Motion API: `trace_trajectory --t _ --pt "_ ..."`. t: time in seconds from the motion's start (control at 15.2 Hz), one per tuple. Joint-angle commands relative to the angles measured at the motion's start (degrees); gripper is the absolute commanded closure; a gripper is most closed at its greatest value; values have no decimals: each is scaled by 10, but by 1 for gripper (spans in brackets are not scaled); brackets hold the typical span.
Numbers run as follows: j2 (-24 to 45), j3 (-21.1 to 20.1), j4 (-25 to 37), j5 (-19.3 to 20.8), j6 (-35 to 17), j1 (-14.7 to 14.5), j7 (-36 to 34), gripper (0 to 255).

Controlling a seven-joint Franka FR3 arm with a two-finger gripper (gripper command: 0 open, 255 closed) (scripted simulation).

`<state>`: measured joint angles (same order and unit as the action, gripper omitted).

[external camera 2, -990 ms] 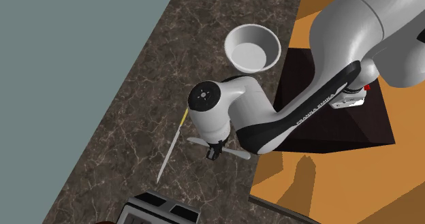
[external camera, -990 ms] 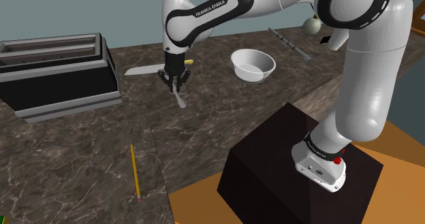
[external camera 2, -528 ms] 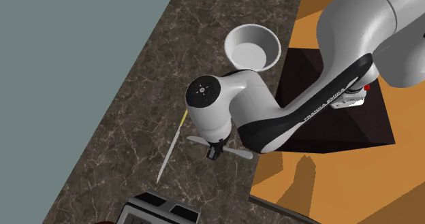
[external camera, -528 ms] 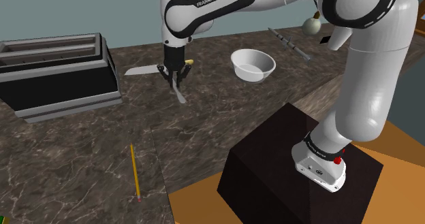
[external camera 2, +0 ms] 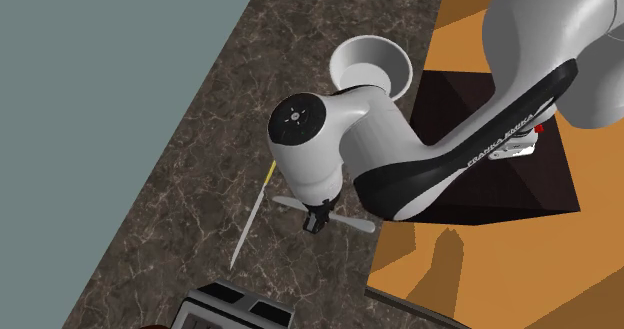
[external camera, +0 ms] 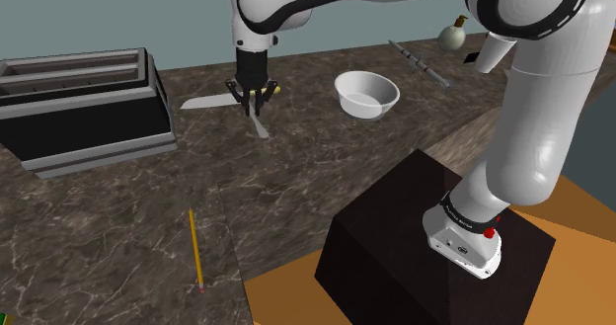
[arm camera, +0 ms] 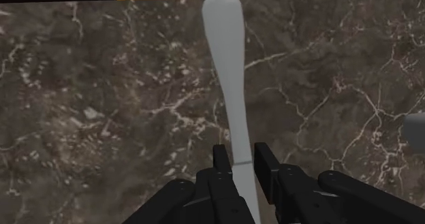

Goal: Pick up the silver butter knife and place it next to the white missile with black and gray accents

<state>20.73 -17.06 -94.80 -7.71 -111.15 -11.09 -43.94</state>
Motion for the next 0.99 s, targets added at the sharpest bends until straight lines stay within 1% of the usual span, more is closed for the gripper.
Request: trace_trajectory --t 0.0,0.92 --pt "-2 0 12 0 14 0 -3 255" --pt "-19 -3 97 0 113 0 -19 255"
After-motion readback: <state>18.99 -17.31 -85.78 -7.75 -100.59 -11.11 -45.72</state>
